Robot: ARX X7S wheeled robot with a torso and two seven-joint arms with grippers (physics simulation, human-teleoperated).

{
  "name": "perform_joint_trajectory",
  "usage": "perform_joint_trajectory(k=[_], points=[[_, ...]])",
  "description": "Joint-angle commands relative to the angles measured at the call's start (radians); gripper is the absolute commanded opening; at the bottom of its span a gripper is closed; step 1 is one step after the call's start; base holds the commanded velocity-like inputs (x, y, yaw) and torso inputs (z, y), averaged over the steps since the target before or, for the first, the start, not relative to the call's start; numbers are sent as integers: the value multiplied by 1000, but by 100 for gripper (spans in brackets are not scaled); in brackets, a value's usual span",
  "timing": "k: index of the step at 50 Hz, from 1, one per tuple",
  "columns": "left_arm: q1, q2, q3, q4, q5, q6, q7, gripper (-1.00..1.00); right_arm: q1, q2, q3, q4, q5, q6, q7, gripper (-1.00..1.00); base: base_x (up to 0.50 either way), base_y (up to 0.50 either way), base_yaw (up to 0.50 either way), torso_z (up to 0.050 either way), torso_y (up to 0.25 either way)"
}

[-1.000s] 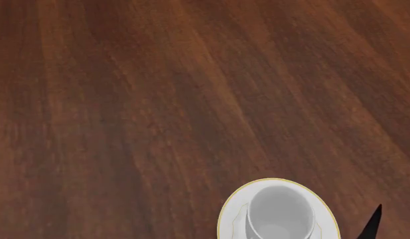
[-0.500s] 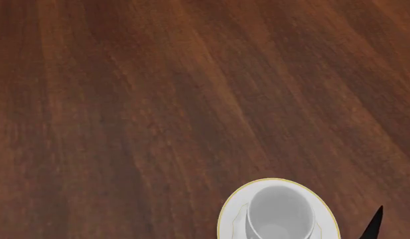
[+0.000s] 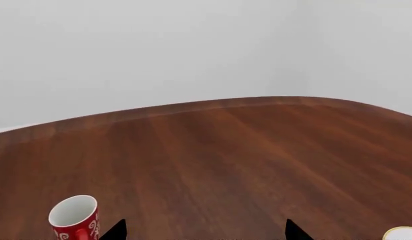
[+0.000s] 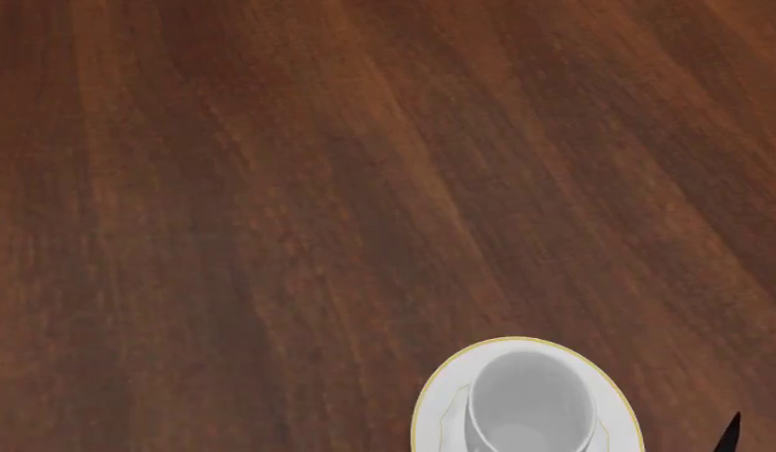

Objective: Put the white mug on the plate.

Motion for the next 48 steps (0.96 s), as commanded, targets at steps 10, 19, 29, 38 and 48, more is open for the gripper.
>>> perform_joint_trajectory(k=[10, 19, 29, 38, 48], points=[[17, 77, -25, -10, 41, 31, 92, 100, -209, 52, 97, -99, -25, 33, 22, 100, 0, 0, 0, 0, 0], [25, 121, -57, -9, 45, 32, 141, 100, -354, 36, 159, -121, -59, -50, -19, 100, 0, 0, 0, 0, 0], [33, 169, -97, -12, 43, 32, 206, 100, -478, -48, 214, -146, -132, -122, -83, 100, 0, 0, 0, 0, 0], [36, 221, -131, -12, 43, 27, 272, 100, -478, -345, 358, -167, -273, -151, -406, 100, 0, 0, 0, 0, 0], [26, 263, -148, -30, 59, 28, 350, 100, -480, -505, 442, -154, -330, -227, -577, 100, 0, 0, 0, 0, 0]])
